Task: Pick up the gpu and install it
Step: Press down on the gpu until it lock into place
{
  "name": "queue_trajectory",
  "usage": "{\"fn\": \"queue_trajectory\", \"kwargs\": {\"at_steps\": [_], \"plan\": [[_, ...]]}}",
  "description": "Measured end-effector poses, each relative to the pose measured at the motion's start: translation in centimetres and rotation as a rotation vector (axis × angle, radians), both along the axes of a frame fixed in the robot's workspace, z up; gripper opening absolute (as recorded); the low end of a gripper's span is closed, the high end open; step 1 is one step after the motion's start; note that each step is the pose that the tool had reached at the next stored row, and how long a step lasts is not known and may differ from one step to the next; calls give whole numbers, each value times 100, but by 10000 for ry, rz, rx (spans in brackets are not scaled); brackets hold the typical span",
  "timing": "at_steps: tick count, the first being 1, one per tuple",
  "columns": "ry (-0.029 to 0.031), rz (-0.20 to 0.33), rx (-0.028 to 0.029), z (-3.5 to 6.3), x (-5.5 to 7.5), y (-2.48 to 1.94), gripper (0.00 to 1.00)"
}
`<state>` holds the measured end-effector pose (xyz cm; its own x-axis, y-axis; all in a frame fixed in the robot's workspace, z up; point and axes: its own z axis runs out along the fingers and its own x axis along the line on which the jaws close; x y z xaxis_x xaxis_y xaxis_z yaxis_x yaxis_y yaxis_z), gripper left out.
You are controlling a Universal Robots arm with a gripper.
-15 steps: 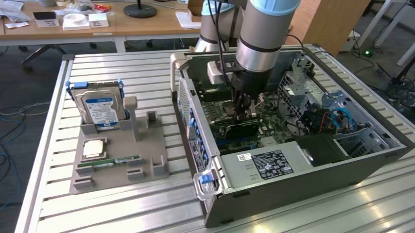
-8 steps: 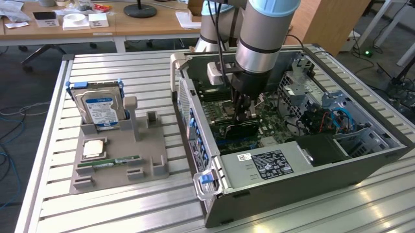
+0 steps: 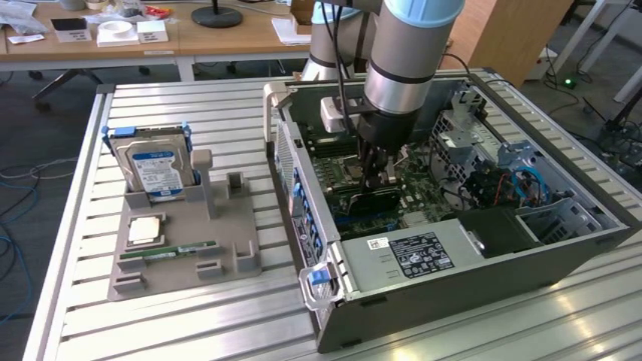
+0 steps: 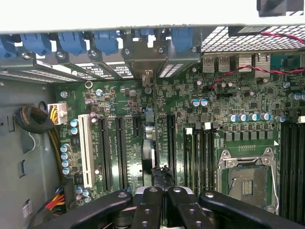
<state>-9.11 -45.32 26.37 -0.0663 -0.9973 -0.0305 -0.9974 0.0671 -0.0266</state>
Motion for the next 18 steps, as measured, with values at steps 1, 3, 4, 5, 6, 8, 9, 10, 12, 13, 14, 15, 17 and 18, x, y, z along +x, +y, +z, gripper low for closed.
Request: {"fn": "queue_trajectory", "kwargs": {"at_steps": [1, 3, 4, 5, 6, 8, 9, 10, 12, 13, 14, 15, 17, 18], "plan": [[0, 0, -1, -1, 0, 0, 11], [0, 0, 0, -2, 0, 0, 11], [1, 0, 0, -2, 0, 0, 11], [1, 0, 0, -2, 0, 0, 11], [0, 0, 0, -2, 0, 0, 11], [-2, 0, 0, -4, -2, 0, 11], [-1, -1, 0, -5, -4, 0, 11], [0, -1, 0, -5, -5, 0, 11], [0, 0, 0, -5, -5, 0, 11], [1, 0, 0, -5, -5, 0, 11], [0, 0, 1, -6, -5, 0, 11], [0, 0, -1, -6, -5, 0, 11], [0, 1, -1, -9, -6, 0, 11], [1, 1, -1, -9, -6, 0, 11]]}}
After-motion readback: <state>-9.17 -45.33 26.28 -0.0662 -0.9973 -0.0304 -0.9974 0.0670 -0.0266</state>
